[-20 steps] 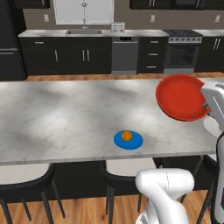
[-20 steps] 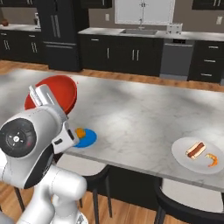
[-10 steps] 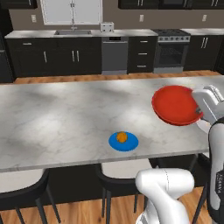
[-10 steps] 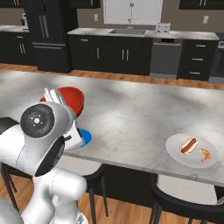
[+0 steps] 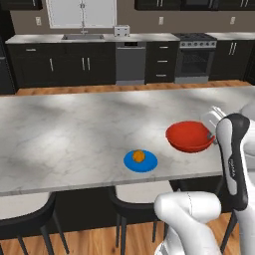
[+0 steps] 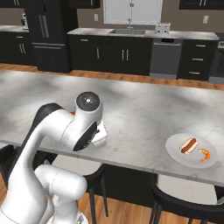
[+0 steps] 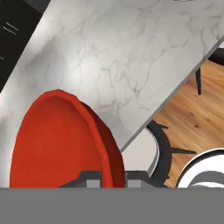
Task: Take the smaller bowl and place it next to the appetizer plate on the dining counter , and place the larger bowl next to the plate with cooked food.
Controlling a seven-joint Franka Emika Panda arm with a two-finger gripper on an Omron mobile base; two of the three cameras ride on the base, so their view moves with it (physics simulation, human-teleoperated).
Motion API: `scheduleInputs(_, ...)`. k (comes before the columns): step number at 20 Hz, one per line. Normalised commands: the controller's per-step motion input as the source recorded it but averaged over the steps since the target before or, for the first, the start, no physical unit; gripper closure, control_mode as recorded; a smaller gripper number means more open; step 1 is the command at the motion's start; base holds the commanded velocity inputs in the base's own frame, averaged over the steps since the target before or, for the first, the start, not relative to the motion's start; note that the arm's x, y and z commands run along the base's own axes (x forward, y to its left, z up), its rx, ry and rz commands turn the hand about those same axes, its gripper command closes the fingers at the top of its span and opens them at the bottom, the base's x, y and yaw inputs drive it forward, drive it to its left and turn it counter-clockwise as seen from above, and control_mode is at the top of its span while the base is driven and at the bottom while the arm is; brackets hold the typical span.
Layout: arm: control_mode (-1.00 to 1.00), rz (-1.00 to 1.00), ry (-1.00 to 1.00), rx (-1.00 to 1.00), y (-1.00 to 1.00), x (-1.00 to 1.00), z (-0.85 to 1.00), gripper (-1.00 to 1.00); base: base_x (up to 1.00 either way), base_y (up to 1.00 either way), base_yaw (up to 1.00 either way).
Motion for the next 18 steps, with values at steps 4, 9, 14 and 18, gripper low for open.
scheduleInputs(4, -1.0, 0.09, 0.19, 0.01, -0.19, 0.94, -0.71, 1.0, 0.0, 0.0, 0.0)
scheduleInputs(9, -1.0, 0.1, 0.01, 0.01, -0.15, 0.62, -0.56, 1.0, 0.0, 0.0, 0.0)
scheduleInputs(14, -1.0, 0.09, 0.0, 0.01, -0.07, 0.67, -0.61, 1.0, 0.0, 0.0, 0.0)
scheduleInputs(18, -1.0, 0.02, 0.01, 0.0, 0.0, 0.41, -0.4, 1.0, 0.0, 0.0, 0.0)
